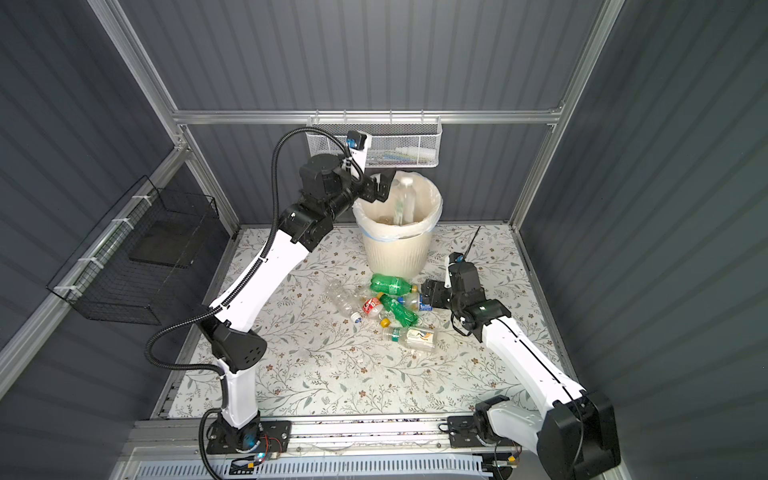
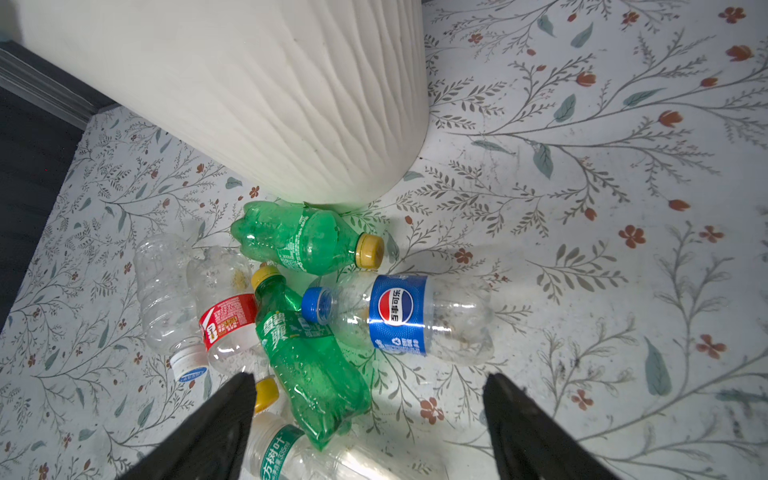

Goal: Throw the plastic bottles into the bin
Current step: 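Lift the white-capped bottle over the bin and open the left gripper, then withdraw the left arm while the right gripper reaches into the bottle pile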

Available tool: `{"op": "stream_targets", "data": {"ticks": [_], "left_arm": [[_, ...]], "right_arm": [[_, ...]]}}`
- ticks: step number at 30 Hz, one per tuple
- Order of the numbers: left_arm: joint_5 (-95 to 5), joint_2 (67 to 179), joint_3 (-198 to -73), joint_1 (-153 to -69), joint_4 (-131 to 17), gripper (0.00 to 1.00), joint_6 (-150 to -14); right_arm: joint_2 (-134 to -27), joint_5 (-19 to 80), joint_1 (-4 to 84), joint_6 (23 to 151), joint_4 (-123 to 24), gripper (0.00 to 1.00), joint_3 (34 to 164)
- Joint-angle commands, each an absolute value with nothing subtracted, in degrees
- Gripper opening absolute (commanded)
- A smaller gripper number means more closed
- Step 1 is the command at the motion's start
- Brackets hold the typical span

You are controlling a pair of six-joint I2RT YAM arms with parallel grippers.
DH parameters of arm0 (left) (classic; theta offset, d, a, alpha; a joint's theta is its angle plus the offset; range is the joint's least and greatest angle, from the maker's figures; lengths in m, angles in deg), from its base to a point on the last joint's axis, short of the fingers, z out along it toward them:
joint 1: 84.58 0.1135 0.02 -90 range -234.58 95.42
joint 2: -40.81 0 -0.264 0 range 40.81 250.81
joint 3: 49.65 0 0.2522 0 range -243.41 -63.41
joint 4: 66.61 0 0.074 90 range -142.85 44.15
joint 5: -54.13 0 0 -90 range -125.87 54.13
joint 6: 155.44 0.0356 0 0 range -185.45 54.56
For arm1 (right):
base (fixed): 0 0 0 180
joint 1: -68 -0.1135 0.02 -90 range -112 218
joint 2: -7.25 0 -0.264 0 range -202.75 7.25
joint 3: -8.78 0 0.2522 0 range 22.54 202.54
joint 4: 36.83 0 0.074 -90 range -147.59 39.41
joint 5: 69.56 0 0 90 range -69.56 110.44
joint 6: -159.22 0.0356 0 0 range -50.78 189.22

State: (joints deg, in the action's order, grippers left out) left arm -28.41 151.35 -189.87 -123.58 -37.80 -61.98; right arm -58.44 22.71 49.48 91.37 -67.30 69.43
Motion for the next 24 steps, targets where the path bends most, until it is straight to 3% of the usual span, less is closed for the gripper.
{"op": "stream_targets", "data": {"ticks": [1, 8, 12, 19, 24], "left_arm": [[-27.1, 141.2, -182.4, -123.7, -40.9, 1.0, -64.0], [-22.3, 128.9, -163.2, -120.2, -43.6, 1.0, -64.1], [-24.3, 123.3, -150.7, -114.3, -43.8, 1.0, -70.5], [-29.5, 117.1, -132.5, -106.8, -44.8, 1.0, -78.9], [-30.8, 114.0, -123.5, -104.1, -46.5, 1.0, -81.4]], "right_arm": [[-59.3, 26.0, 49.2, 87.1, -71.7, 0.9, 71.1], [-59.8, 33.2, 48.9, 79.2, -78.9, 0.89, 74.3], [-59.7, 37.3, 47.1, 74.8, -82.1, 0.89, 75.2], [-64.3, 33.3, 40.2, 67.1, -89.4, 0.89, 78.0], [-69.0, 26.3, 36.2, 62.2, -93.0, 0.94, 78.3]]}}
